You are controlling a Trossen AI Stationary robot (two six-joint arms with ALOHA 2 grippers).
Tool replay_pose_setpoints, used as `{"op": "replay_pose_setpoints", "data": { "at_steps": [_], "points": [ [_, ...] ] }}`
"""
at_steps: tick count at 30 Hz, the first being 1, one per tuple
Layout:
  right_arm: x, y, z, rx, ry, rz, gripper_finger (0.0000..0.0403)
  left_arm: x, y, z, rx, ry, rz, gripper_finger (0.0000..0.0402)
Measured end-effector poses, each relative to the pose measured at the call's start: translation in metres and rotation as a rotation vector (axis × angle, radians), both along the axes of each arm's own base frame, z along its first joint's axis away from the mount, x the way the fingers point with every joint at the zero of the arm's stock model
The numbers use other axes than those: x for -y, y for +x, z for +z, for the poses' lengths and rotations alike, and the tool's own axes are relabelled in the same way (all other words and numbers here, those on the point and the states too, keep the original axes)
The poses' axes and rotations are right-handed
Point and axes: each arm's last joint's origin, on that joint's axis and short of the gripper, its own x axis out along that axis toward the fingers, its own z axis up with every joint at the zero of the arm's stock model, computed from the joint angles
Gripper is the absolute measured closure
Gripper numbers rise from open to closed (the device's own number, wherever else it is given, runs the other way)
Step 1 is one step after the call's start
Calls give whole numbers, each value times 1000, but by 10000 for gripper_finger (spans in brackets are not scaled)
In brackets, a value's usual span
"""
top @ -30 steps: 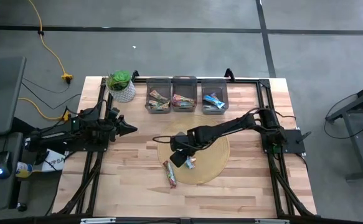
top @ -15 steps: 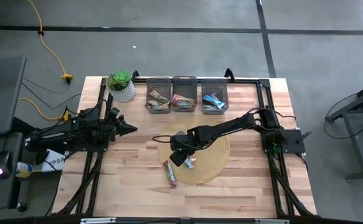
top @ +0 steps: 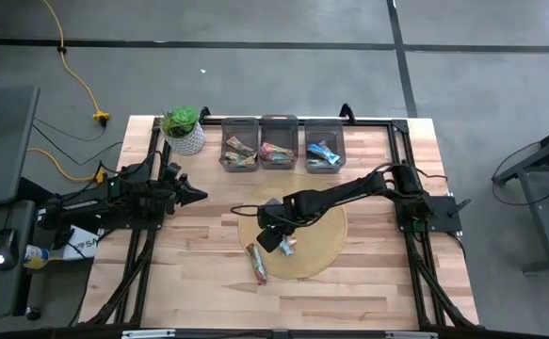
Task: Pick and place Granola Bars by type
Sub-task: Put the yellow granola bar into the left black bin
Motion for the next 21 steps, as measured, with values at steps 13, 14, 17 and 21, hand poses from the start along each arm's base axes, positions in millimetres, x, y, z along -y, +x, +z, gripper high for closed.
{"op": "replay_pose_setpoints", "data": {
  "at_steps": [13, 14, 17, 21],
  "points": [
    [0, 4, -11, -5, -16, -6, 207, 0, 0, 0, 1, 0, 0, 392],
    [0, 3, -12, -13, -18, -7, 207, 0, 0, 0, 1, 0, -1, 392],
    [0, 1, -16, -53, -21, -3, 207, 0, 0, 0, 1, 0, -3, 392],
    [-2, 0, -25, -90, 0, 14, 207, 0, 0, 0, 2, 0, -5, 392]
  ]
}}
